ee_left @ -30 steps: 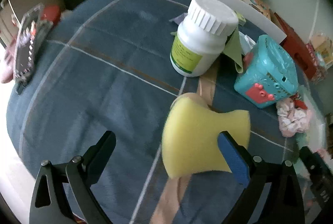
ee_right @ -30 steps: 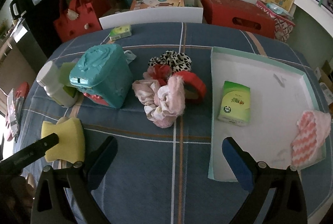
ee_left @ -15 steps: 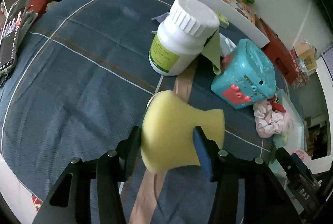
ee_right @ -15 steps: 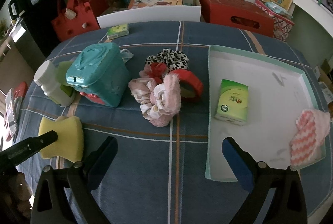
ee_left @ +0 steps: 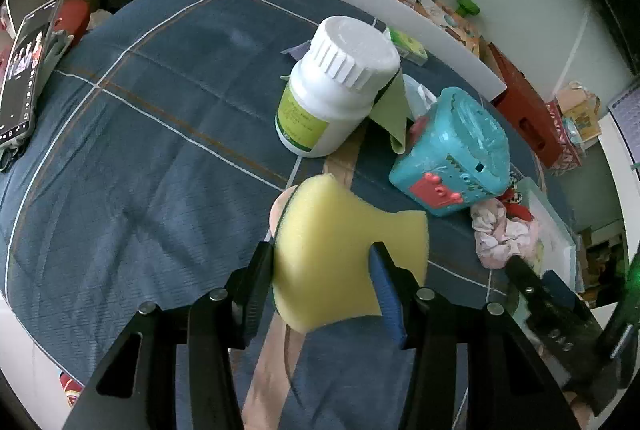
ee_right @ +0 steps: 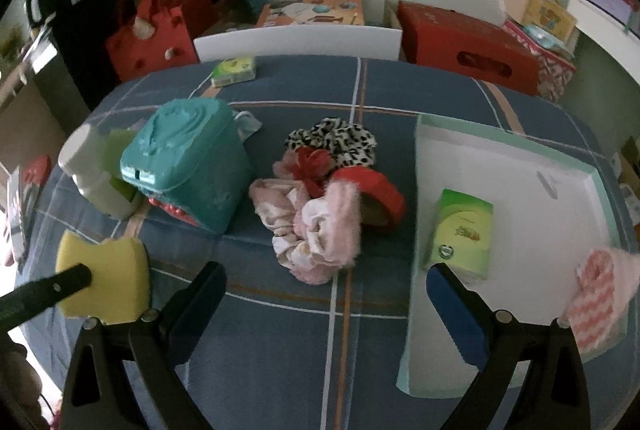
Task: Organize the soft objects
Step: 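Grasp the pink-and-white scrunchie bundle with the right tool while the left tool holds the sponge, then carry the sponge and scrunchies into the white tray while both tools release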
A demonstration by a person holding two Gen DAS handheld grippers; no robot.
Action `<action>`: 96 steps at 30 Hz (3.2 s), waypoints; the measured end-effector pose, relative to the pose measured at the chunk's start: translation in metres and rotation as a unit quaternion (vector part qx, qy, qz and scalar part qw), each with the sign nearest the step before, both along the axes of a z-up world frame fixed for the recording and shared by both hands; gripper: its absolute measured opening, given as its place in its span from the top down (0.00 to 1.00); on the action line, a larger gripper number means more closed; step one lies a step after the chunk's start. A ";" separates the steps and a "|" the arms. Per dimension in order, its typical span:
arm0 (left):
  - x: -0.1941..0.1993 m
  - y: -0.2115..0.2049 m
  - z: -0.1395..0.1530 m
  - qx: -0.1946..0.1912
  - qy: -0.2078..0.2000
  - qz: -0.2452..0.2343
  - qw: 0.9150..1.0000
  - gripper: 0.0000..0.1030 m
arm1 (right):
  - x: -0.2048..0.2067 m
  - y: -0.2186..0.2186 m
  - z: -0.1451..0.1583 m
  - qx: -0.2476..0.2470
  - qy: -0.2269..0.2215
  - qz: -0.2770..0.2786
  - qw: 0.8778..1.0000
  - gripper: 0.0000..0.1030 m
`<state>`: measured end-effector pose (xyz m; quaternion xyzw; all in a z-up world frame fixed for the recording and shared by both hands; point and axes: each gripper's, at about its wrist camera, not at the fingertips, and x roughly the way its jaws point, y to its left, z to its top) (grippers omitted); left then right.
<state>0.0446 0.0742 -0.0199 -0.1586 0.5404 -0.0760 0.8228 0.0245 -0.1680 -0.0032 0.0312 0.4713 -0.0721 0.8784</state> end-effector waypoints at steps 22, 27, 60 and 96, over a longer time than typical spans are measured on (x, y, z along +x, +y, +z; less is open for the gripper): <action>0.004 -0.004 -0.005 -0.002 0.001 0.004 1.000 0.51 | 0.026 0.007 -0.041 -0.020 0.055 0.018 0.998 0.50; 0.003 -0.003 -0.006 0.001 0.002 0.007 1.000 0.51 | 0.025 0.009 -0.039 -0.018 0.055 0.022 0.998 0.67; -0.004 0.002 0.011 -0.008 -0.024 0.013 1.000 0.51 | -0.021 -0.003 0.019 0.066 -0.039 0.016 0.997 0.88; 0.013 -0.214 0.076 0.026 -0.112 -0.202 0.973 0.51 | -0.059 -0.197 0.031 0.056 -0.075 -0.267 0.959 0.88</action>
